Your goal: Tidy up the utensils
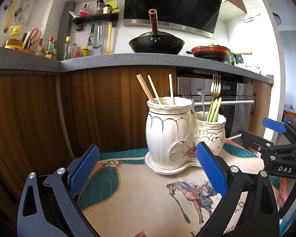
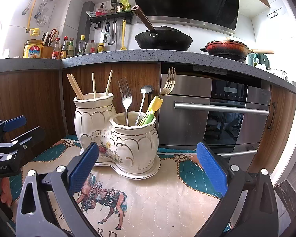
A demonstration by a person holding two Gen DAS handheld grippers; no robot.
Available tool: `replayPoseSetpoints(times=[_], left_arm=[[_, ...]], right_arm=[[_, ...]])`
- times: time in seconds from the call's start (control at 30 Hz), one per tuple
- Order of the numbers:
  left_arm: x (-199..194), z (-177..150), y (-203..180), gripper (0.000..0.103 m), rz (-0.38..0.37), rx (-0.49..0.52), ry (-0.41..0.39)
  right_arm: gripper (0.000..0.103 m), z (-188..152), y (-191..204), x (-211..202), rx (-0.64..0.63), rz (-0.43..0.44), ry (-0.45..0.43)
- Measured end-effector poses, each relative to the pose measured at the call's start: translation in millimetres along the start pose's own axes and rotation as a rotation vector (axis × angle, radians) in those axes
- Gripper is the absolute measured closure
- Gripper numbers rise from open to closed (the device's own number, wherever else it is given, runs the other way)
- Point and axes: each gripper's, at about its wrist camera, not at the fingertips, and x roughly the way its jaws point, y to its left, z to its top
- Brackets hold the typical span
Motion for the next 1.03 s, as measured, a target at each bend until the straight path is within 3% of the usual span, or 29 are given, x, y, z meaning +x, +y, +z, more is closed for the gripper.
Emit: replayPoseSetpoints(times=[1.03], left_arm=[[5.2,-1.5,1.5,0.005,0.008,-0.014,0.022]], right_arm=[[0.005,0.2,-0.1,0.4,-0.001,0.000,0.002]])
